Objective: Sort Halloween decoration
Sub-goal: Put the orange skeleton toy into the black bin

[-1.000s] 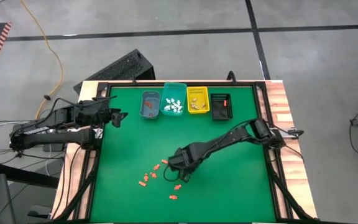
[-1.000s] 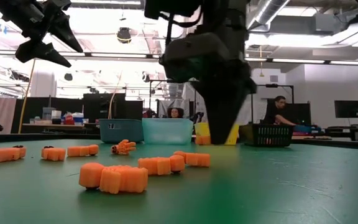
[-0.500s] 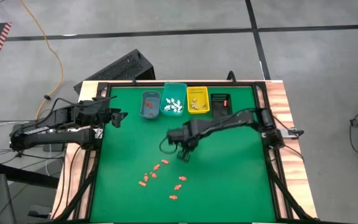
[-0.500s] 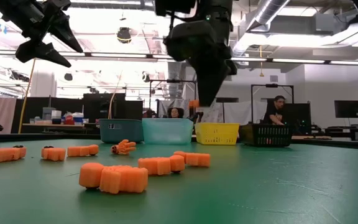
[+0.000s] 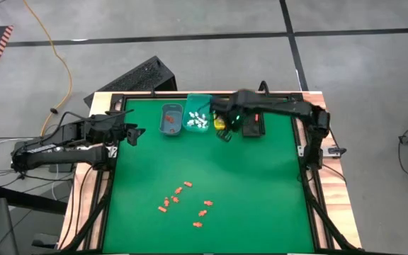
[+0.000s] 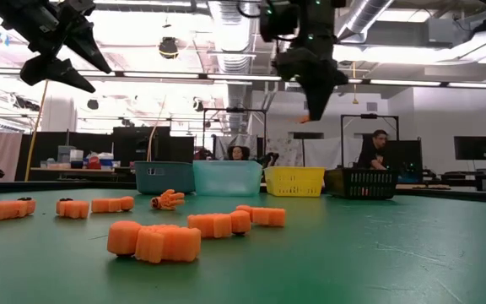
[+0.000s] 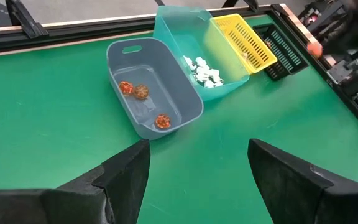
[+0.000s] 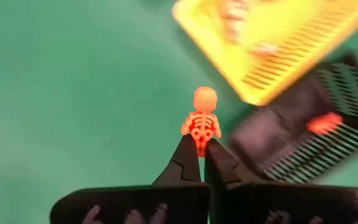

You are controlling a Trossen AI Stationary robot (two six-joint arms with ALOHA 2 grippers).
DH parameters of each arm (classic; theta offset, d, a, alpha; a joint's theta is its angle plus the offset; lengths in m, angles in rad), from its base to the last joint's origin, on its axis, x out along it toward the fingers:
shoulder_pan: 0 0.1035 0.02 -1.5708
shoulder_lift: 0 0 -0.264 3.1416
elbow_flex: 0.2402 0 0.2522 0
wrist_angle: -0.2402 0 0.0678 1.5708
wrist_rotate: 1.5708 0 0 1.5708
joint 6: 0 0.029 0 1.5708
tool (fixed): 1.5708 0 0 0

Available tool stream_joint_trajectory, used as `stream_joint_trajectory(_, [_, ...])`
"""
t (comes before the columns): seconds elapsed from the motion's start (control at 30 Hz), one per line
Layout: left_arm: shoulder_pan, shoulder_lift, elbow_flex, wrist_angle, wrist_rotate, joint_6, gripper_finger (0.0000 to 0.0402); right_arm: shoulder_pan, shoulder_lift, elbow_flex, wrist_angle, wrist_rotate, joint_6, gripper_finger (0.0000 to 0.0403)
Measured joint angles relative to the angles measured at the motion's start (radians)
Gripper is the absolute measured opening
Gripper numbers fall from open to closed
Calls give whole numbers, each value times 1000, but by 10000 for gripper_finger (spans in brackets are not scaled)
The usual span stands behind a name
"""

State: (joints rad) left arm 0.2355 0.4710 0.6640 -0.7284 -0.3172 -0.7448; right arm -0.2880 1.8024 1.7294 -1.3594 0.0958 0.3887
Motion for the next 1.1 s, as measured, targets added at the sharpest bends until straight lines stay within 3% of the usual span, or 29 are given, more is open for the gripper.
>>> stream_joint_trajectory(0.27, [0, 0, 0, 0, 21, 29, 261, -179, -30, 0, -77, 39, -17, 1])
stream_joint_trajectory(0.67, [0, 0, 0, 0, 24, 30, 261, -340, -32, -27, -87, 38, -50, 1])
stream_joint_trajectory(0.9, [0, 0, 0, 0, 28, 30, 261, -342, -31, -204, -46, 32, -49, 1])
stream_joint_trajectory(1.1, [0, 0, 0, 0, 26, 30, 261, -323, -31, -317, 100, -26, -40, 1])
